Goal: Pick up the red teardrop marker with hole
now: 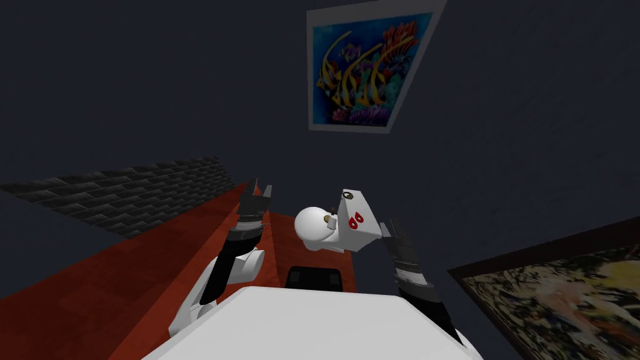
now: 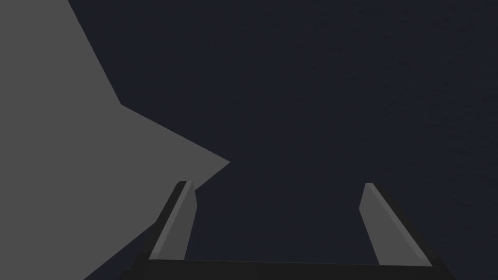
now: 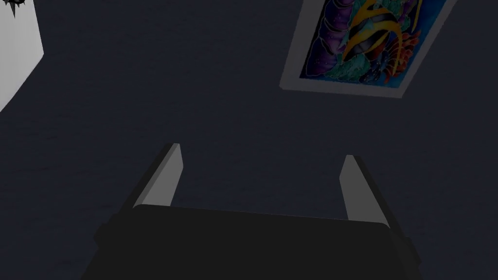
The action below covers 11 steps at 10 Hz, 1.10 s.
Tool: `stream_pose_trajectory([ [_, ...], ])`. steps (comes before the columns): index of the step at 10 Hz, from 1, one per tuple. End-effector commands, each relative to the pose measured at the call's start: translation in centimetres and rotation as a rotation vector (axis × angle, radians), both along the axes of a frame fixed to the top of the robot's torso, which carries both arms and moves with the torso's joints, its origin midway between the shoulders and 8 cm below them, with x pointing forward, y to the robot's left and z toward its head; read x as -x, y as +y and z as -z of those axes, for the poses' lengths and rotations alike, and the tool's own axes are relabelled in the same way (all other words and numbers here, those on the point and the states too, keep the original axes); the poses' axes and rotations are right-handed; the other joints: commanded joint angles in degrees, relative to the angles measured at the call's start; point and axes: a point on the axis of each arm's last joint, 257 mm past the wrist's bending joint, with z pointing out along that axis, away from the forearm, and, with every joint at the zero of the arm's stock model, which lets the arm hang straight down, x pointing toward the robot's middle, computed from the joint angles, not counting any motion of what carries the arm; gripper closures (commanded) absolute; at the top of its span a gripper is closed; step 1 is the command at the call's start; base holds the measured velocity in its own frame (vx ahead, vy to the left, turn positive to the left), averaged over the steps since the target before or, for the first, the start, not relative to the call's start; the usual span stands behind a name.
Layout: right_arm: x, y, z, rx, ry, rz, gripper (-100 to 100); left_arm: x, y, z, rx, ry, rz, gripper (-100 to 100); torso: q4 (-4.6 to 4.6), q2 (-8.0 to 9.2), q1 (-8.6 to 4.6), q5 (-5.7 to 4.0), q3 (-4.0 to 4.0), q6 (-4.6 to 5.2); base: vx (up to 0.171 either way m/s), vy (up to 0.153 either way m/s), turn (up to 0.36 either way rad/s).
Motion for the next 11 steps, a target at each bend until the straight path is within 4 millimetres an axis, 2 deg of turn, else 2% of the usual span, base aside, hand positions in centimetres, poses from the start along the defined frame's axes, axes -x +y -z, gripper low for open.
stream_pose_trajectory([
  [1, 0.8, -0.8, 2.3, 0.016, 0.060, 0.020, -100, 0.0, 0.0, 0.0, 0.000, 0.000, 0.000, 0, 0.00, 0.00, 0.00, 0.00, 0.00, 0.00, -0.026, 0.060, 0.077],
  [3, 2.9, -2.6, 7.1, 0.067, 0.201, 0.066, -100, 0.0, 0.0, 0.0, 0.000, 0.000, 0.000, 0, 0.00, -0.03, 0.05, 0.01, -0.01, 0.01, -0.007, 0.104, 0.221],
  [4, 4.7, -3.7, 9.8, 0.093, 0.285, 0.093, -100, 0.0, 0.0, 0.0, 0.000, 0.000, 0.000, 0, -0.01, -0.08, 0.15, 0.04, -0.04, 0.01, -0.021, 0.121, 0.262],
  [5, 5.2, -3.8, 10.2, 0.093, 0.301, 0.098, -100, 0.0, 0.0, 0.0, 0.000, 0.000, 0.000, 0, -0.01, -0.03, 0.18, 0.04, -0.02, 0.01, -0.028, 0.083, 0.052],
  [6, 7.0, -4.8, 12.5, 0.118, 0.379, 0.121, -100, 0.0, 0.0, 0.0, 0.000, 0.000, 0.000, 0, 0.01, 0.00, 0.07, 0.03, 0.01, 0.04, -0.015, 0.062, 0.157],
  [7, 7.2, -4.8, 12.6, 0.118, 0.382, 0.122, -100, 0.0, 0.0, 0.0, 0.000, 0.000, 0.000, 0, 0.00, -0.02, -0.03, 0.00, -0.01, 0.01, -0.004, 0.042, 0.104],
  [8, 8.9, -5.7, 14.6, 0.144, 0.453, 0.143, -100, 0.0, 0.0, 0.0, 0.000, 0.000, 0.000, 0, 0.00, -0.06, -0.11, -0.02, -0.03, 0.03, 0.003, 0.064, 0.199],
  [9, 9.3, -5.8, 14.8, 0.144, 0.463, 0.145, -100, 0.0, 0.0, 0.0, 0.000, 0.000, 0.000, 0, -0.01, -0.08, -0.05, -0.01, -0.04, 0.01, 0.001, 0.053, 0.104],
  [10, 11.1, -6.6, 16.6, 0.170, 0.530, 0.163, -100, 0.0, 0.0, 0.0, 0.000, 0.000, 0.000, 0, -0.01, -0.08, -0.10, -0.01, -0.04, 0.04, 0.009, 0.067, 0.187],
  [11, 11.6, -6.7, 16.8, 0.170, 0.542, 0.167, -100, 0.0, 0.0, 0.0, 0.000, 0.000, 0.000, 0, -0.01, -0.10, -0.04, -0.01, -0.05, 0.01, 0.010, 0.051, 0.105],
])
